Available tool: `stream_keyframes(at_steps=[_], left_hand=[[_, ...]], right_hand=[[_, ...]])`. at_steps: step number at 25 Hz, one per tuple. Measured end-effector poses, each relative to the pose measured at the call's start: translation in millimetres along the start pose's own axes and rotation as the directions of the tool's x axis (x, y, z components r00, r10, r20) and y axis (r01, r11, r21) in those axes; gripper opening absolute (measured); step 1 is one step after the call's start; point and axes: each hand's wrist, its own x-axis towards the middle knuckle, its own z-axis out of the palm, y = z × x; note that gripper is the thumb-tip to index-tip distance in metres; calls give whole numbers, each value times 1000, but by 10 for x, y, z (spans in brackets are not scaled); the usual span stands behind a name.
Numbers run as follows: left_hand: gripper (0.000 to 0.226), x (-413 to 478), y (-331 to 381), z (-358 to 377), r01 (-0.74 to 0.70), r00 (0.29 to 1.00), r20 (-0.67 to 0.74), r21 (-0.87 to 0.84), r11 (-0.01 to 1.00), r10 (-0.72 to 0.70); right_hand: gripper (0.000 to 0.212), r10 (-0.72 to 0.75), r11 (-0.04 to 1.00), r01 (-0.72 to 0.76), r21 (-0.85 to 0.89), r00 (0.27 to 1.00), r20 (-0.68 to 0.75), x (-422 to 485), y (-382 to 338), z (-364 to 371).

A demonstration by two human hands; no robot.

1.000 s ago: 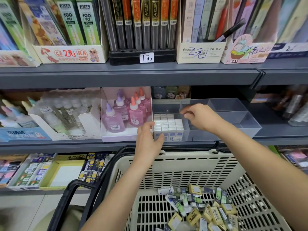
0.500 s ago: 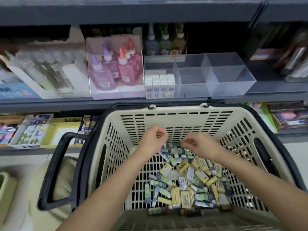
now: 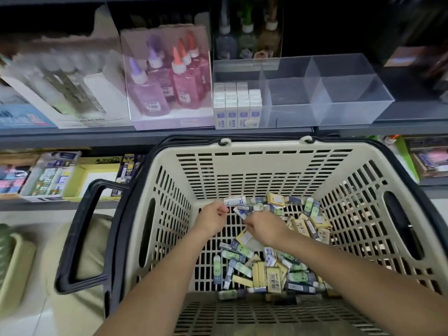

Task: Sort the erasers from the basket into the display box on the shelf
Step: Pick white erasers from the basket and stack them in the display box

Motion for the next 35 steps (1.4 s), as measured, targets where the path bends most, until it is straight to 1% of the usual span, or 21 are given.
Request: stream_keyframes(at_steps=[3, 5, 7, 8, 11, 14, 15, 16, 18, 20, 21, 22, 24, 26, 27, 28, 30, 31, 32, 34, 35], left_hand=[[19, 7, -46, 25, 52, 997, 63, -28, 998, -50], [22, 14, -66, 33, 73, 995, 77, -29, 997, -70], [24, 26, -91, 37, 89, 993, 75, -16, 996, -88], [24, 31, -94, 39, 101, 992, 71, -16, 995, -99], [27, 28, -74, 42, 132, 988, 83, -53, 990, -127], [15, -4, -49, 44, 184, 978, 124, -113, 976, -170], [15, -17, -43, 43, 209, 972, 131, -120, 971, -193], [22, -24, -51, 46, 235, 966, 138, -124, 964, -218], [28, -49, -56, 49, 276, 955, 151, -156, 948, -254], [26, -53, -58, 51, 289, 953, 152, -201, 936, -261], [24, -51, -59, 47, 295, 953, 146, -231, 927, -267], [24, -49, -54, 37, 302, 952, 139, -262, 916, -274], [29, -39, -43, 27, 322, 947, 130, -327, 888, -295], [22, -37, -37, 23, 338, 941, 137, -381, 861, -309], [14, -37, -39, 26, 345, 939, 144, -399, 850, -313], [8, -45, -36, 25, 350, 937, 154, -417, 839, -314], [10, -41, -45, 29, 364, 931, 170, -472, 803, -322], [9, -32, -52, 24, 366, 930, 161, -501, 784, -331], [7, -30, -54, 6, 366, 927, 137, -530, 765, -349], [5, -20, -80, -44, 370, 911, 95, -616, 695, -401], [4, -18, -95, -67, 371, 901, 96, -674, 639, -423]], right_hand=[[16, 118, 991, -119, -66, 993, -12, -7, 73, 14], [20, 153, 987, -153, -56, 988, 1, -24, 24, 73], [34, 171, 985, -171, -6, 985, 1, -15, -87, 181], [37, 187, 982, -187, 15, 982, -18, 4, -134, 227], [26, 261, 960, -248, 132, 961, -95, 88, -185, 265], [36, 338, 926, -320, 200, 939, -67, 158, -190, 248], [37, 331, 925, -310, 219, 942, -61, 172, -199, 254], [35, 311, 927, -290, 237, 949, -56, 181, -211, 266], [25, 280, 927, -250, 279, 958, -70, 178, -232, 281], [18, 309, 912, -257, 318, 943, -123, 173, -240, 271], [23, 331, 905, -275, 325, 935, -130, 178, -251, 259], [30, 340, 907, -292, 305, 933, -120, 189, -263, 248], [42, 329, 933, -307, 189, 939, -102, 236, -285, 230], [37, 322, 944, -312, 109, 942, -93, 279, -315, 195], [32, 305, 945, -293, 142, 950, -67, 291, -319, 195], [29, 262, 941, -249, 227, 965, -26, 295, -317, 211], [27, 132, 905, -131, 405, 991, 25, 265, -321, 231], [28, 85, 902, -72, 425, 996, -10, 244, -308, 216], [30, 61, 930, -18, 368, 992, -106, 251, -274, 196], [30, 8, 995, 28, 93, 930, -368, 322, -162, 137], [29, -16, 1000, 11, -15, 907, -421, 367, -102, 89]])
